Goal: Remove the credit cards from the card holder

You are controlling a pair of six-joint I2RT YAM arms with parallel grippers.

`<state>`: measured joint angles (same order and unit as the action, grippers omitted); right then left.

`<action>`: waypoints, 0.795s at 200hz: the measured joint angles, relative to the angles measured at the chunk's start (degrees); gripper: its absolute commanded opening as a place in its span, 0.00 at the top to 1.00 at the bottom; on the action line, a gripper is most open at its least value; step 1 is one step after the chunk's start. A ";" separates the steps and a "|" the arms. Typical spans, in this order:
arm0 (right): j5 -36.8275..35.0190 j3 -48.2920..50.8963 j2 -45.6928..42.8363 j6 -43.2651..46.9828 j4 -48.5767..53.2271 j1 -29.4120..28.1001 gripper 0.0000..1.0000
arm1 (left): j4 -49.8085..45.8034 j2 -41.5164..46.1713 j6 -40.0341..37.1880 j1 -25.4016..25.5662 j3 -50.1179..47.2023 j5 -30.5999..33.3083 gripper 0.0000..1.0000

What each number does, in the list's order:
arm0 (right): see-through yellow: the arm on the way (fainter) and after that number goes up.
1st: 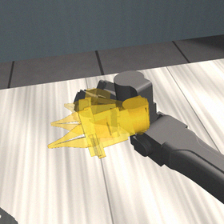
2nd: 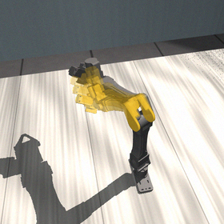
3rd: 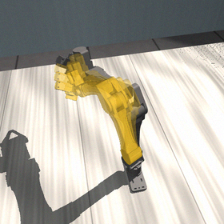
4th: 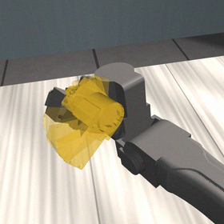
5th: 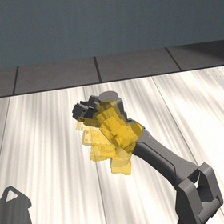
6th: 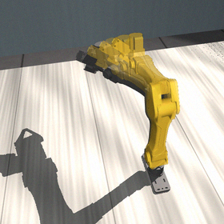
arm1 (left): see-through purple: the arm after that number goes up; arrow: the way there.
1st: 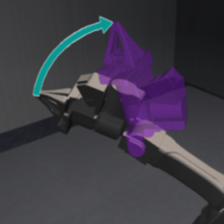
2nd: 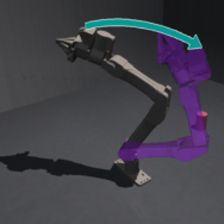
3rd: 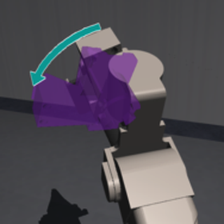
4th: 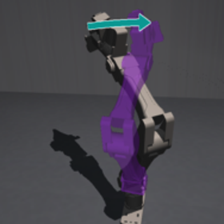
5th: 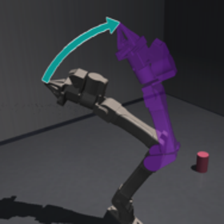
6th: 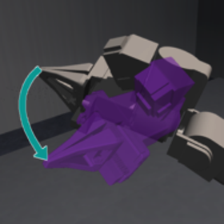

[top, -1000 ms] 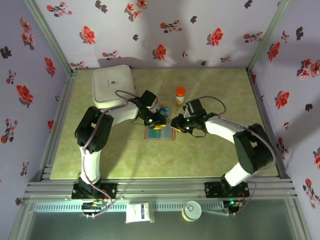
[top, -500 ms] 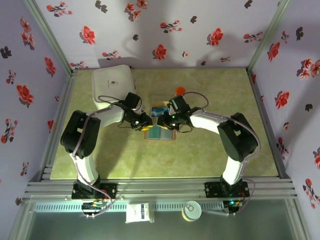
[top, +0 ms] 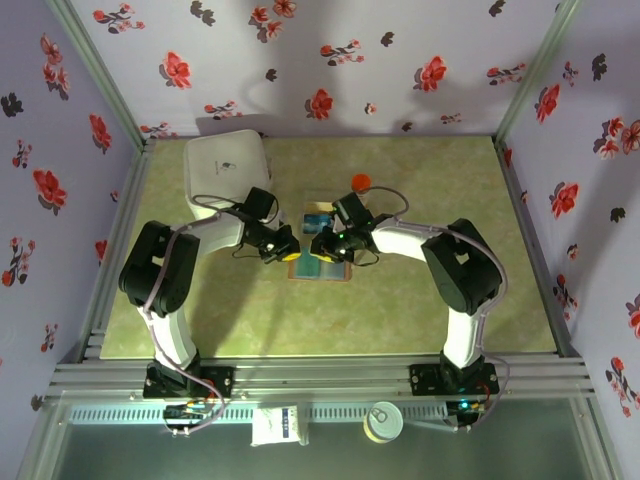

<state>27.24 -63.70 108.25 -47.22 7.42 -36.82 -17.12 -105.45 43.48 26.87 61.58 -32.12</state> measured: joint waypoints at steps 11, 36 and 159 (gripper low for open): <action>0.00 0.00 0.35 0.02 0.02 0.00 0.72 | 0.07 -0.35 -0.17 0.00 0.00 -0.09 0.96; 0.02 0.00 0.83 0.00 0.00 0.00 0.72 | 0.02 -1.11 -0.39 0.00 -0.15 -0.07 0.97; 1.33 0.00 2.03 -0.52 -0.04 -0.26 0.83 | -0.26 -1.75 -1.92 -0.13 -0.44 0.00 1.00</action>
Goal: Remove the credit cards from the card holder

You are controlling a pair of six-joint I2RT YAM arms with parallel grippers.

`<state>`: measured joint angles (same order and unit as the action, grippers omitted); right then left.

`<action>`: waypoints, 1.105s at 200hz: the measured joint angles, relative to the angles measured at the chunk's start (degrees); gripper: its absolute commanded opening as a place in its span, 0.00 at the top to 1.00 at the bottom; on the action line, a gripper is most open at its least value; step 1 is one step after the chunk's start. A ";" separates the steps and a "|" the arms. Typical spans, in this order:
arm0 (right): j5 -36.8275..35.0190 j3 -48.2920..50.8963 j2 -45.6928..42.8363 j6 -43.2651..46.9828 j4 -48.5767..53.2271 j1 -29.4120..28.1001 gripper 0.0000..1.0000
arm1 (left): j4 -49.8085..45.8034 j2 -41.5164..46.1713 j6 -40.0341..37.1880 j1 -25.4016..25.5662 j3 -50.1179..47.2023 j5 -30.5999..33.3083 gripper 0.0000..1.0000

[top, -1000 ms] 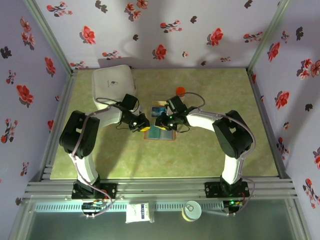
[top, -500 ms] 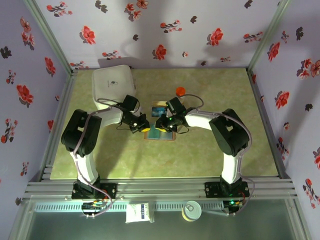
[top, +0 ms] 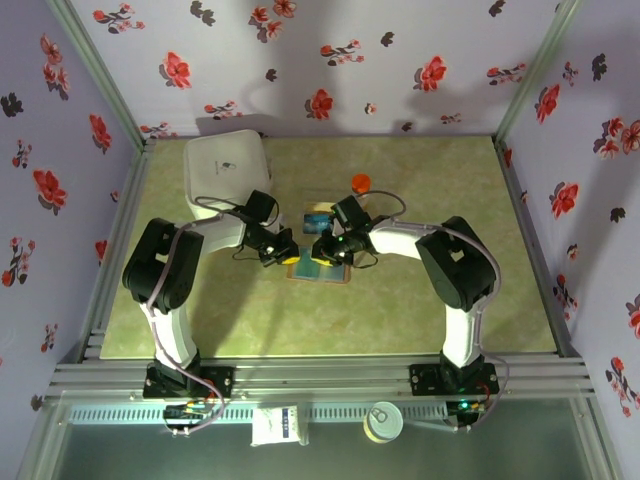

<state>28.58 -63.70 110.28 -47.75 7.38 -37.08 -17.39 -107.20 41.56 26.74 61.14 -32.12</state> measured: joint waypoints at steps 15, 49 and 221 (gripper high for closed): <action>0.22 0.00 0.00 -0.28 -0.02 -0.07 0.83 | 0.04 0.00 0.00 -0.02 -0.04 -0.02 1.00; 0.42 -0.22 0.15 -0.31 0.04 -0.44 0.80 | 0.04 0.00 0.00 -0.02 -0.04 -0.02 1.00; -5.97 -5.11 0.42 6.38 11.41 -0.96 0.78 | 0.48 0.79 0.02 -0.02 -1.33 -0.02 0.99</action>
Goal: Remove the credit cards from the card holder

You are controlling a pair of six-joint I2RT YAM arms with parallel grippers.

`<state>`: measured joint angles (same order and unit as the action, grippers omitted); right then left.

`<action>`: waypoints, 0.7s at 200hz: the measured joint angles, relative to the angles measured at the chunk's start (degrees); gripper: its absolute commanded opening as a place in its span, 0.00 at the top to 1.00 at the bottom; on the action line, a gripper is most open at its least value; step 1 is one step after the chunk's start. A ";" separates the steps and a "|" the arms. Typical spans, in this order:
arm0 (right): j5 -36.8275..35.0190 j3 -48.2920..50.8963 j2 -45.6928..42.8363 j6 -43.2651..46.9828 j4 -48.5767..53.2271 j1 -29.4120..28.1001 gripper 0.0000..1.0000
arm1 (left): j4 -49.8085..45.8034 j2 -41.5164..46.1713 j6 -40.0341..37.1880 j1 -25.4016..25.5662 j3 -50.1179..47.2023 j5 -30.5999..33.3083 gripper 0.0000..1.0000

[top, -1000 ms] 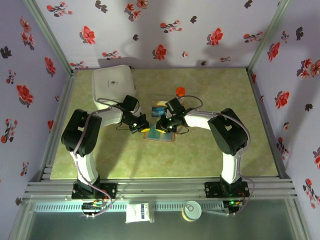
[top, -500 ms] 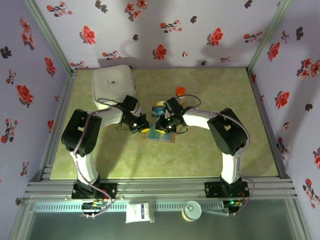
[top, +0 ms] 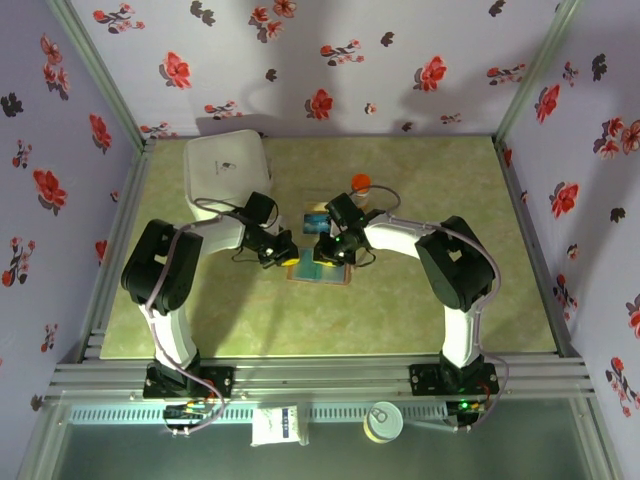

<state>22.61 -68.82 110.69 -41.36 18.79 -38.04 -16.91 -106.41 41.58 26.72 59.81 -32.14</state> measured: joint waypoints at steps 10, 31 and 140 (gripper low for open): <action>-0.26 -0.39 0.00 0.46 0.63 0.00 0.78 | 0.04 0.11 0.00 0.00 -0.22 0.00 0.99; -0.72 -1.01 0.00 1.16 1.70 0.00 0.77 | 0.31 0.48 0.02 0.00 -0.76 -0.02 0.99; -1.01 -0.59 -1.55 1.97 3.43 0.00 0.77 | -2.93 1.05 0.04 0.31 1.60 1.25 0.98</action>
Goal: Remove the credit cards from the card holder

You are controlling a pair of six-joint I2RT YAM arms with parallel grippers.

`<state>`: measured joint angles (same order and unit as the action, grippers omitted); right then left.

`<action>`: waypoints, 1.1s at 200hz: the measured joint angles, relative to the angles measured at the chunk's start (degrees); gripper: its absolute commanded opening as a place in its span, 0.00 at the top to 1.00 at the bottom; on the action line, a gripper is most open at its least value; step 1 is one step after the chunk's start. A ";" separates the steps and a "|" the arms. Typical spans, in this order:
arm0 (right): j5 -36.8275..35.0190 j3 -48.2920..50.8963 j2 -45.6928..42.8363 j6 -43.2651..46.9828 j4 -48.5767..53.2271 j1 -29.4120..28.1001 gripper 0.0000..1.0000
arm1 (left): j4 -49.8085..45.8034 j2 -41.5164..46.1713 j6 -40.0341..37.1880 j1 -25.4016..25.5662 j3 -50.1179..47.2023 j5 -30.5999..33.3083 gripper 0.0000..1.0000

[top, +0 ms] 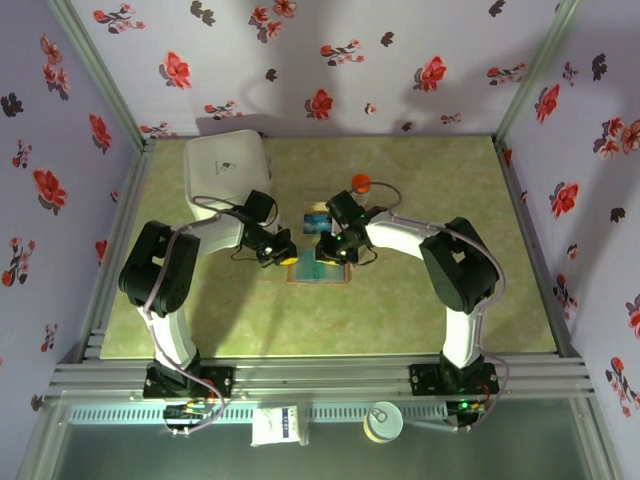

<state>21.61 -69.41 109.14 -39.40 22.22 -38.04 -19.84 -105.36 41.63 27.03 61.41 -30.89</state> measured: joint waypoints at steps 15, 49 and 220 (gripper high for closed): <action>0.02 0.48 -0.22 -0.02 0.00 0.00 0.77 | -0.35 0.00 0.00 0.61 0.96 0.24 0.98; 0.02 1.03 -0.63 -0.11 -0.02 0.00 0.75 | -0.55 0.00 0.00 2.73 2.01 0.26 1.00; 2.49 6.36 -1.88 -3.34 -8.24 0.72 0.73 | -2.51 -2.38 -0.04 3.74 2.43 1.31 1.00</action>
<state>24.10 -63.05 107.26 -42.74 13.98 -37.32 -22.35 -107.74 41.58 30.76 63.83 -29.58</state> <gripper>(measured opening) 0.270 0.038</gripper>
